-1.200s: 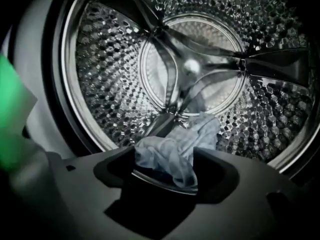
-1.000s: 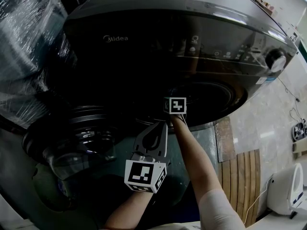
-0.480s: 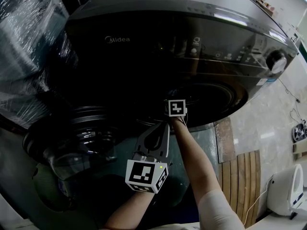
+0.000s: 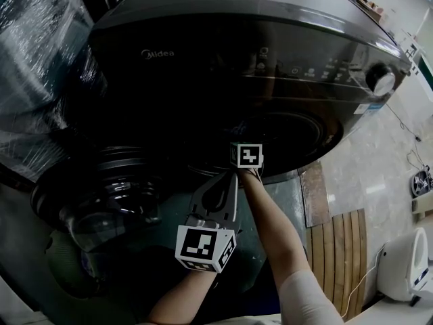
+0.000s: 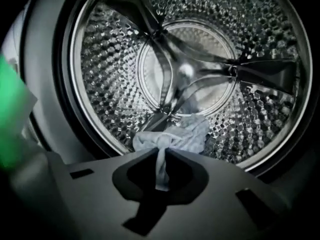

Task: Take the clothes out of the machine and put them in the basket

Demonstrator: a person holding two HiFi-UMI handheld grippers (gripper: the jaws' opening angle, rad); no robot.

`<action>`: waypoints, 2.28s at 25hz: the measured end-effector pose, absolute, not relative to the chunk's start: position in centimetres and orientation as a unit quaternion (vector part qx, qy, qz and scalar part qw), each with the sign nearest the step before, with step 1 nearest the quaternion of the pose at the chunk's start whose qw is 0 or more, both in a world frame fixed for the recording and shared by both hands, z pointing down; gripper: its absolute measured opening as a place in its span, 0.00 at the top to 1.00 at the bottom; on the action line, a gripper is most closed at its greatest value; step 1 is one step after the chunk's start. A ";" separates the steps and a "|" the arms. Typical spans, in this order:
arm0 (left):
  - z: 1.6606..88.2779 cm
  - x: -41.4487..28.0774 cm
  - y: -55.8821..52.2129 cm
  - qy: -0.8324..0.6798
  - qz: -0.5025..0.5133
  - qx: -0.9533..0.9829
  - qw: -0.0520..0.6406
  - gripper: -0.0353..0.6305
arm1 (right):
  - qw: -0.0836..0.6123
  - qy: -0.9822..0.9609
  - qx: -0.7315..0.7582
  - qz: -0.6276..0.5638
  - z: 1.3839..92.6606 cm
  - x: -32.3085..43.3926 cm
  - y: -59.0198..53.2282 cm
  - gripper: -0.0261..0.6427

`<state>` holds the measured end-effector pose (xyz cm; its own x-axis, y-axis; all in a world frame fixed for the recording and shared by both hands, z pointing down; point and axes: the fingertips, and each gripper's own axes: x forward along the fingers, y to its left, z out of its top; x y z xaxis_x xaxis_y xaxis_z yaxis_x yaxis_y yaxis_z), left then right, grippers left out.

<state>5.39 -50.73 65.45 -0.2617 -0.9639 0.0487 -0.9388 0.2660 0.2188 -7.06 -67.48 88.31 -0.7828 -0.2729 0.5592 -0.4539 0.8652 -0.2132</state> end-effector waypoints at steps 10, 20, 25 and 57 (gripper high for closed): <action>65.6 6.9 -50.3 -0.791 -0.084 0.598 0.103 0.92 | 0.230 -0.940 0.200 0.154 85.5 -3.7 -67.2 0.91; 65.4 7.5 -49.9 -0.800 -0.079 0.587 0.095 0.92 | 0.203 -0.947 0.201 0.146 82.1 1.4 -66.2 0.90; 65.2 7.6 -49.9 -0.803 -0.075 0.584 0.093 0.92 | 0.181 -0.953 0.198 0.142 80.0 4.1 -65.4 0.90; 64.9 10.3 -50.0 -0.799 -0.052 0.595 0.073 0.92 | 0.023 -0.960 0.222 0.169 71.3 20.9 -60.2 0.91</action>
<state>10.28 -49.96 64.86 -0.2819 -0.9578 0.0559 -0.9427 0.2873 0.1697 20.91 -60.20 71.35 -0.9003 -0.4187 0.1189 -0.4341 0.8445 -0.3135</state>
